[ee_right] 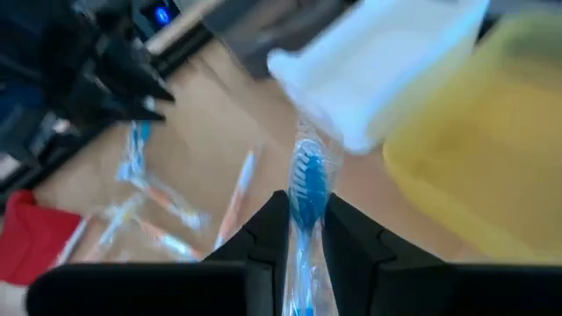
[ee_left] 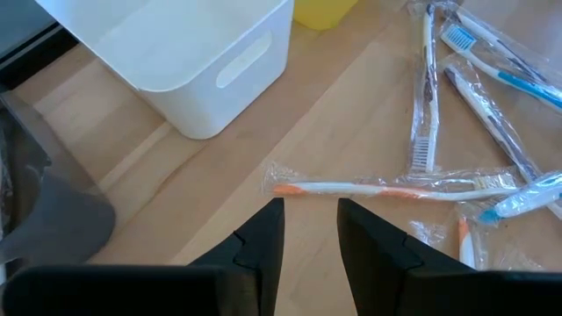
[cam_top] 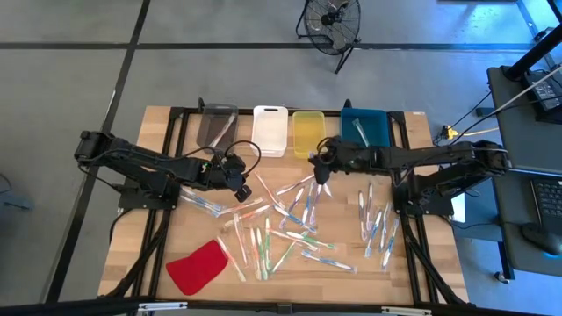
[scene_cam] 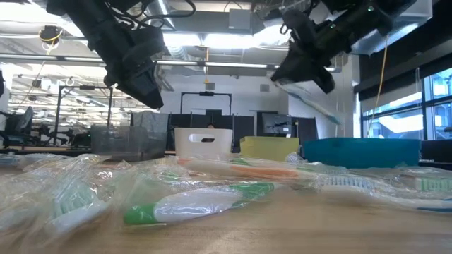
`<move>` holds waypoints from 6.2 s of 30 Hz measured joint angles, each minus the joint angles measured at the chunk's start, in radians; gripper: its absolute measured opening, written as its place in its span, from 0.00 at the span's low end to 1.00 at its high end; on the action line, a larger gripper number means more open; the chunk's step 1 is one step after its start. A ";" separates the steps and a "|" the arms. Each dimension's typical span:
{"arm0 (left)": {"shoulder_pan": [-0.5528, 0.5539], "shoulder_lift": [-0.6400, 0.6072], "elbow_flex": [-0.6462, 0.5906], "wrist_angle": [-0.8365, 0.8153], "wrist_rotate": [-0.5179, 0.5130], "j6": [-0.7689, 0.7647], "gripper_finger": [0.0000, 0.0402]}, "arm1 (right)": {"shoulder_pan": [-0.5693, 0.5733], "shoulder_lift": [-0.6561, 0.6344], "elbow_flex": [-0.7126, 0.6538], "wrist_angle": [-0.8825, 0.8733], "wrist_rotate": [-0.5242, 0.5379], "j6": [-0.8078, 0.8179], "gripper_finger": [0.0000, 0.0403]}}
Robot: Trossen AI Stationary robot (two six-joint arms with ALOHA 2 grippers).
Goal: Pick & Place Toothbrushes
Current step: Put the blue toothbrush into the yellow bin, then put the orange toothbrush into the black bin
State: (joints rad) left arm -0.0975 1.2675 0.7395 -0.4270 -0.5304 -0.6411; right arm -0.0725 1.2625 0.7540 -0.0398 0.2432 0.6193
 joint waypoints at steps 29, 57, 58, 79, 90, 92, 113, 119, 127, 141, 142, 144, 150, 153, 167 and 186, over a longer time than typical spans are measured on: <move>0.000 0.000 0.000 0.001 0.000 0.000 0.25 | -0.289 0.031 0.002 0.592 0.185 -0.582 0.13; 0.002 0.000 0.000 0.006 -0.003 0.000 0.25 | -0.453 0.257 0.151 0.275 0.011 -0.242 0.11; 0.002 0.000 0.000 0.006 -0.003 0.000 0.25 | -0.455 0.257 0.181 0.234 0.015 -0.249 0.11; 0.001 0.000 0.000 0.008 -0.002 0.000 0.25 | -0.459 0.436 0.282 0.102 0.005 -0.264 0.12; 0.001 0.000 0.000 0.008 -0.002 0.000 0.25 | -0.459 0.516 0.282 0.132 -0.024 -0.235 0.12; 0.001 0.000 0.000 0.008 -0.002 0.000 0.25 | -0.459 0.524 0.282 0.137 -0.027 -0.234 0.12; 0.001 0.000 0.000 0.008 -0.001 0.019 0.25 | -0.456 0.535 0.282 0.118 -0.023 -0.235 0.18; 0.001 0.000 0.000 0.008 -0.001 0.019 0.25 | -0.456 0.534 0.282 0.096 -0.023 -0.236 0.19; 0.001 0.000 0.000 0.008 0.000 0.019 0.25 | -0.456 0.534 0.282 0.086 -0.006 -0.261 0.28; 0.001 0.000 0.000 0.004 0.195 0.067 0.26 | -0.456 0.526 0.282 0.081 -0.079 -0.283 0.54; 0.001 0.000 0.000 0.004 0.207 0.080 0.26 | -0.457 0.520 0.282 0.081 -0.084 -0.290 0.55; 0.001 0.000 0.000 0.003 0.224 0.104 0.28 | -0.455 0.502 0.282 0.075 -0.086 -0.310 0.57; 0.001 0.000 0.000 -0.014 0.326 0.159 0.35 | -0.445 0.406 0.282 0.013 -0.083 -0.363 0.56; 0.001 0.000 0.000 -0.029 0.352 0.118 0.40 | -0.444 0.354 0.282 -0.051 -0.084 -0.393 0.53; 0.022 0.000 0.113 -0.131 0.404 0.120 0.45 | -0.362 0.181 0.218 -0.176 -0.020 -0.444 0.38; 0.022 0.211 0.130 -0.140 0.495 0.074 0.45 | -0.280 0.035 -0.032 -0.048 -0.026 -0.327 0.23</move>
State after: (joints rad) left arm -0.0757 1.4786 0.8700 -0.5665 -0.0353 -0.5666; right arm -0.3521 1.2972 0.7216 -0.0880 0.2176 0.2927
